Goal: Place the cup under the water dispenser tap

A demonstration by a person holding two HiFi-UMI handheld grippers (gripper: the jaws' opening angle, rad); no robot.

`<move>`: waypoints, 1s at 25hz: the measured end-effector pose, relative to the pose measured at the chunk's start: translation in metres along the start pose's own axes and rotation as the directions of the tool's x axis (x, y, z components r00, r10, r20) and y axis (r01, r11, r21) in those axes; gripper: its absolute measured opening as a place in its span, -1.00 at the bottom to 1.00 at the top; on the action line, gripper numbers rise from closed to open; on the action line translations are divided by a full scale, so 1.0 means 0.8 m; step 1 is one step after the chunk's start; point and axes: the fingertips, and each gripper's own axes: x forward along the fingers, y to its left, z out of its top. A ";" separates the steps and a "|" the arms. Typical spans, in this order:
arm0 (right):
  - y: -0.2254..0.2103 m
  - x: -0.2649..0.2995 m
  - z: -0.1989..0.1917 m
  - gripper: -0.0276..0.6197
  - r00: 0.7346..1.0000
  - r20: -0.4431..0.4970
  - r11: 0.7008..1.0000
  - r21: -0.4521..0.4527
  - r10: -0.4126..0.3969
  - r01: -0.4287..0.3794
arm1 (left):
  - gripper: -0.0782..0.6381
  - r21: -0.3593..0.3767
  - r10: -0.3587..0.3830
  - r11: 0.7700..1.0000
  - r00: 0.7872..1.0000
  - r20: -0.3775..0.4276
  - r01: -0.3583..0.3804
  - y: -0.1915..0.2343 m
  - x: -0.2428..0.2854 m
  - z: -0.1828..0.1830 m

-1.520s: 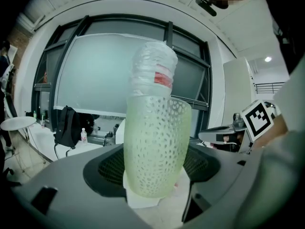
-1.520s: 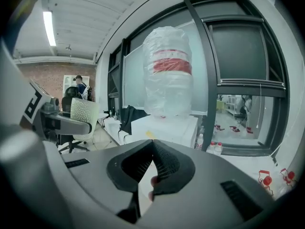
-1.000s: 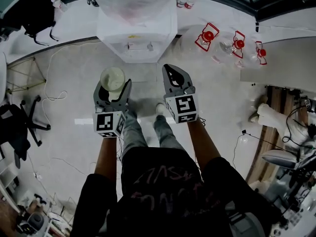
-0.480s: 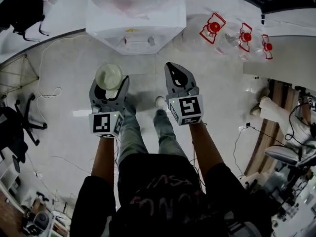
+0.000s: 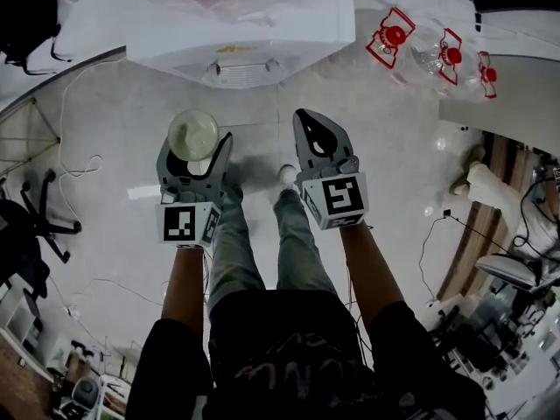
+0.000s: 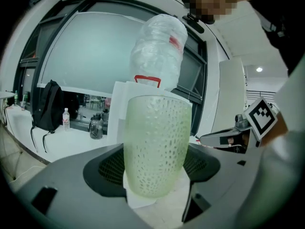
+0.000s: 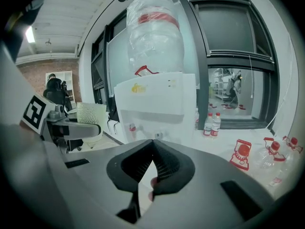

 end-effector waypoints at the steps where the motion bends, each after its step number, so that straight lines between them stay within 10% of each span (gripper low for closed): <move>1: 0.000 0.005 -0.005 -0.87 1.000 0.005 1.000 0.002 0.001 -0.001 | 0.22 -0.006 0.001 1.000 1.000 -0.003 -0.001 0.003 0.004 -0.007; 25: -0.018 0.089 -0.177 -0.87 0.999 0.022 0.999 -0.016 0.046 -0.046 | 0.22 0.060 0.031 0.998 0.998 0.062 -0.035 0.036 0.090 -0.166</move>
